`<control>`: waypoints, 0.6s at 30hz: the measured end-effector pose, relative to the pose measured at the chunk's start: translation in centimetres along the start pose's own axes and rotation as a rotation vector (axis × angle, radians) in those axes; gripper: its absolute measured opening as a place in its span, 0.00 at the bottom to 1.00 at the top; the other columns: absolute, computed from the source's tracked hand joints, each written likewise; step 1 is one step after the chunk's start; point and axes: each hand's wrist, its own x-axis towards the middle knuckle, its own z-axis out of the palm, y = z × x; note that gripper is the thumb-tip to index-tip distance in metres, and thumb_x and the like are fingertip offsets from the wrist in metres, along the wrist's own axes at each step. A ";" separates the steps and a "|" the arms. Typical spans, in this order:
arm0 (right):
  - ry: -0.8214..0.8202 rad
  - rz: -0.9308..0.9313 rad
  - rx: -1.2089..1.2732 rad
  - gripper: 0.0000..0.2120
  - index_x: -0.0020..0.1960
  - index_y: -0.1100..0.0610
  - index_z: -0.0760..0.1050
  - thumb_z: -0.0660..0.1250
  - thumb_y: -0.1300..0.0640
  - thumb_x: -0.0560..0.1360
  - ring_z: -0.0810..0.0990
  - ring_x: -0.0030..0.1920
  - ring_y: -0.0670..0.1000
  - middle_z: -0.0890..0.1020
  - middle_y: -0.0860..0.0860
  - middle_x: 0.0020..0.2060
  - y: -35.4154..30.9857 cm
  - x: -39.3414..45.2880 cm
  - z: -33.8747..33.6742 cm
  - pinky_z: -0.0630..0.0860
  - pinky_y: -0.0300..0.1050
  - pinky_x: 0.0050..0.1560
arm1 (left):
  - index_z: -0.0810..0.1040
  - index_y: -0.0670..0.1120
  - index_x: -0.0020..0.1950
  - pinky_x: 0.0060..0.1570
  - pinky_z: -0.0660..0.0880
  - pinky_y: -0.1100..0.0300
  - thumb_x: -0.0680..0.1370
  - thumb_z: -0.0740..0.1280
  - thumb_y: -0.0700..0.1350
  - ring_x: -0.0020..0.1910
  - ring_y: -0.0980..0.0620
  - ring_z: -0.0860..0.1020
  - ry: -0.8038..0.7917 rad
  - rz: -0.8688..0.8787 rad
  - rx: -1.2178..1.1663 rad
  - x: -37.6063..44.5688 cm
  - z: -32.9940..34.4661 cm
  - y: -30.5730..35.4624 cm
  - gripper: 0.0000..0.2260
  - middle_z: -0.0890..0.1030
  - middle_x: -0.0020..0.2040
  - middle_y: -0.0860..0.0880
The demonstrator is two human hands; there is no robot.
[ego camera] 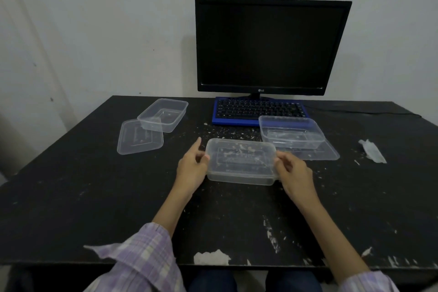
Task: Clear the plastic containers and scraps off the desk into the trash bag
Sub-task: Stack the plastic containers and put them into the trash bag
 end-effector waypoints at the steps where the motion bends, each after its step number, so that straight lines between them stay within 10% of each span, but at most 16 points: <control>1: -0.013 -0.010 -0.002 0.15 0.65 0.56 0.73 0.61 0.55 0.80 0.77 0.56 0.48 0.79 0.52 0.57 -0.1 -0.1 -0.1 0.74 0.43 0.56 | 0.59 0.54 0.75 0.63 0.72 0.50 0.81 0.58 0.42 0.61 0.51 0.73 -0.043 0.027 0.065 0.2 0.0 0.1 0.23 0.73 0.63 0.51; 9: -0.170 -0.076 -0.193 0.23 0.76 0.55 0.58 0.54 0.57 0.82 0.66 0.70 0.52 0.66 0.54 0.72 -0.6 0.7 -0.2 0.63 0.46 0.68 | 0.54 0.53 0.77 0.68 0.62 0.52 0.82 0.50 0.46 0.70 0.51 0.64 -0.166 0.145 0.249 1.1 -0.1 -0.2 0.22 0.58 0.74 0.57; 18: -0.195 -0.045 -0.209 0.23 0.76 0.52 0.58 0.53 0.58 0.82 0.68 0.69 0.54 0.67 0.54 0.71 -0.7 1.0 -0.2 0.65 0.50 0.68 | 0.60 0.47 0.74 0.58 0.66 0.57 0.82 0.50 0.46 0.64 0.52 0.69 -0.080 0.253 0.403 1.1 0.6 -0.2 0.20 0.63 0.71 0.50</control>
